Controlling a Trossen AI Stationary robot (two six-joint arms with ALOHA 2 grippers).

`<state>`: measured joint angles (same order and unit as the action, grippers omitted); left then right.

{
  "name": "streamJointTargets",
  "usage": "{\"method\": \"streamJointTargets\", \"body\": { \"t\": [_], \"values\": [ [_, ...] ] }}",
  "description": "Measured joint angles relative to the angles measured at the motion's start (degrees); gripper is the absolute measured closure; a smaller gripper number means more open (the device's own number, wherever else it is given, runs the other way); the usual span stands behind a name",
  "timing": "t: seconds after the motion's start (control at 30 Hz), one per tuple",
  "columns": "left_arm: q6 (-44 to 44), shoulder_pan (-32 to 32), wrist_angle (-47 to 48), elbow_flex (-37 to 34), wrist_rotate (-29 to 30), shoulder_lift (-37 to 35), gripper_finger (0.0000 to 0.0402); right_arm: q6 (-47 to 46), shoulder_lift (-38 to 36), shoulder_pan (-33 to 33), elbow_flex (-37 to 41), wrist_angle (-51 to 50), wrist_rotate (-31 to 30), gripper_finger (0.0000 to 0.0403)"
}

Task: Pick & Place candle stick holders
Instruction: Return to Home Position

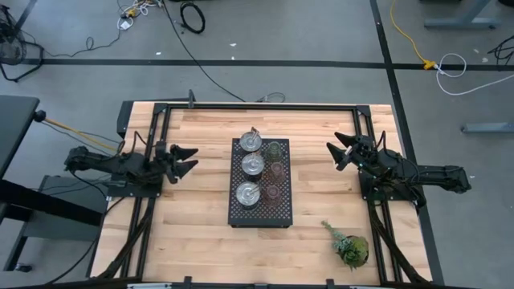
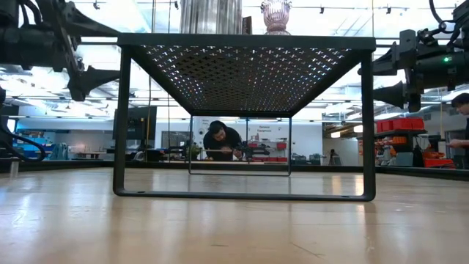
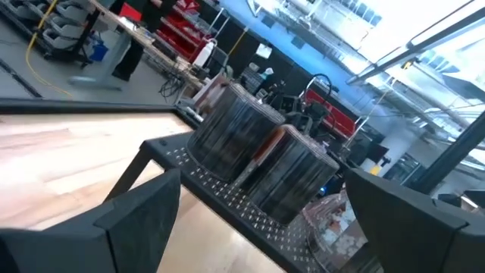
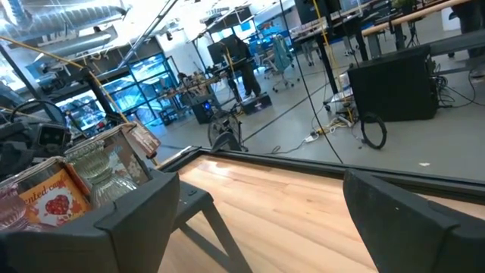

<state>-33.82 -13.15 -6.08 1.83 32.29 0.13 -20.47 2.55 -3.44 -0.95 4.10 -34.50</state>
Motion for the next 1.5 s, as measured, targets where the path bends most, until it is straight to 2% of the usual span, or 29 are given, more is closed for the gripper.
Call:
{"method": "streamJointTargets", "body": {
  "t": [1.5],
  "values": [
    [-0.01, 0.0, 0.32, 0.15, -0.22, 0.97, 0.0023, 0.0, 0.0, 0.0, 0.0, 0.06, 0.92, 0.0034]
  ]
}}
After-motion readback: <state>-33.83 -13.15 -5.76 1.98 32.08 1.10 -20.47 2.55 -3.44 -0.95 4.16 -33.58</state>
